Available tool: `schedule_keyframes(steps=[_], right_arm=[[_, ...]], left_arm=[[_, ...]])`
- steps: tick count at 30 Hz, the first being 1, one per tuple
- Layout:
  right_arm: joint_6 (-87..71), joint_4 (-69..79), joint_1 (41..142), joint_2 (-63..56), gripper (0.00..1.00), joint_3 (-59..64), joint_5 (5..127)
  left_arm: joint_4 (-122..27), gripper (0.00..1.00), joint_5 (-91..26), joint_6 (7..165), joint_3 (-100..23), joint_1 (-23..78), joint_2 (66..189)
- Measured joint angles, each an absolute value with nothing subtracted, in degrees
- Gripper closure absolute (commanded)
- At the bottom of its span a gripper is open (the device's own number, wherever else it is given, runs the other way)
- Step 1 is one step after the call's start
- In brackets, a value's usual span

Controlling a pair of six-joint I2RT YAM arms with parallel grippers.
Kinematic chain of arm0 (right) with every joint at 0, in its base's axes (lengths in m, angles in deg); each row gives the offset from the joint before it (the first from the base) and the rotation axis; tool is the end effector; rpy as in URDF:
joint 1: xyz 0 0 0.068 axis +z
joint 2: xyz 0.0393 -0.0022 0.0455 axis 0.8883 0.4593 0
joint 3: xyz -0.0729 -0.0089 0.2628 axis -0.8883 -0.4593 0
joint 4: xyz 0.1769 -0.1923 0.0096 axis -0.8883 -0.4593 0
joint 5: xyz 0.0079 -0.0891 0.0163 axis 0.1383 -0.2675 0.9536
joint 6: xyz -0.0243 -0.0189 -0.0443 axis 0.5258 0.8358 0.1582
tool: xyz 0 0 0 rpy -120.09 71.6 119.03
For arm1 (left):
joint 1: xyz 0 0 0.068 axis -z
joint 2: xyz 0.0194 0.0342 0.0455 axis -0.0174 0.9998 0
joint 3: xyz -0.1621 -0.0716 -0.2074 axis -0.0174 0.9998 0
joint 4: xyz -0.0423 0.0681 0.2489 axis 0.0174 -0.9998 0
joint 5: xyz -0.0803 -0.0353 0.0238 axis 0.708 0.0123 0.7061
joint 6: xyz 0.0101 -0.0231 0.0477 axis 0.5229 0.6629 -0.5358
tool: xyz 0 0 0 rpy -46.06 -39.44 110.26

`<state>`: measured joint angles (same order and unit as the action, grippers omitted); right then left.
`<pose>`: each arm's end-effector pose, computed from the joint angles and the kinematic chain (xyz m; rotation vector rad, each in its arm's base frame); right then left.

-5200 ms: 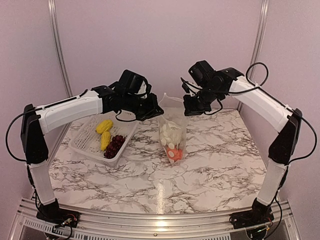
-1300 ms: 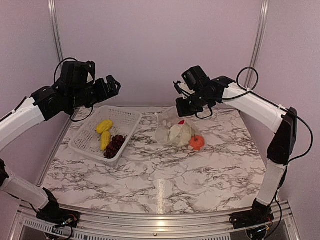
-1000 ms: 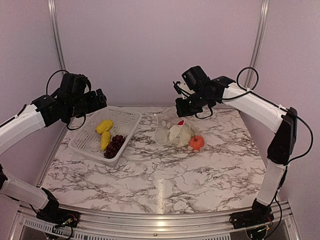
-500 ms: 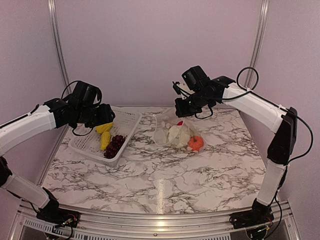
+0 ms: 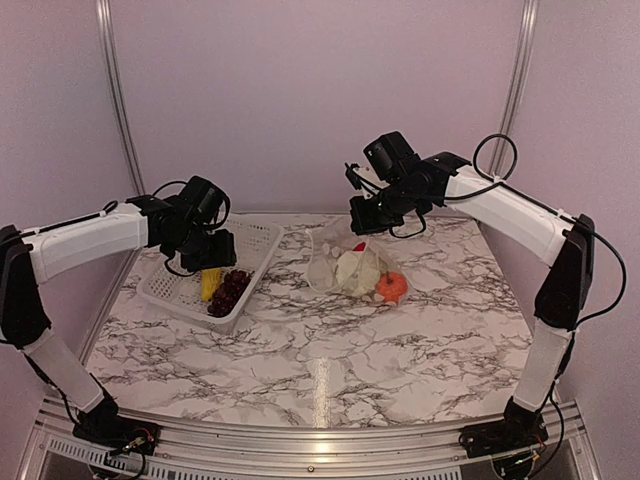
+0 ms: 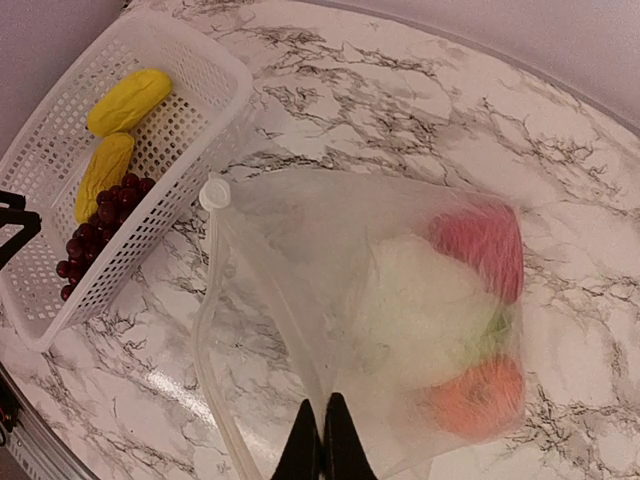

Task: Place the food in the zip-top bag and seal the zipper
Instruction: Pick up the fake fruit from the bin.

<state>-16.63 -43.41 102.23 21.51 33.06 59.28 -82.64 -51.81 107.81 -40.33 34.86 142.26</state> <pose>0.3148 0.2609 0.3440 -0.5234 2.4289 0.4446 0.2900 -0.1864 0.2832 -0.0755 2.4374 -0.3006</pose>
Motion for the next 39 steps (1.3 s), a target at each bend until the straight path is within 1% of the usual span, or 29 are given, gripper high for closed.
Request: schedule_keyframes(steps=[5,11,18,25,34,39], right_arm=[[-16.6,-43.5,102.2,21.5,1.00,33.1,59.3],[-16.6,-43.4,102.2,21.5,1.00,32.8,59.3],[-16.6,-43.1,102.2,21.4,1.00,32.0,59.7],[-16.6,-42.4,102.2,21.2,1.00,30.9,59.8],[-16.6,-42.1,102.2,20.6,1.00,30.3,59.7],[-16.6,-42.1,102.2,20.6,1.00,30.3,59.7]], left_arm=[[-86.4,0.37,-51.9,108.4,-41.1,33.0,146.0],[-88.6,0.42,-52.8,108.6,-43.1,29.5,148.5],[-88.5,0.44,-51.3,107.8,-46.7,25.0,155.7],[-88.0,0.46,-48.5,106.5,-47.1,22.8,160.7],[-86.0,0.54,-46.6,105.9,-48.9,22.8,165.0],[-85.3,0.63,-46.4,105.7,-49.0,22.8,165.1]])
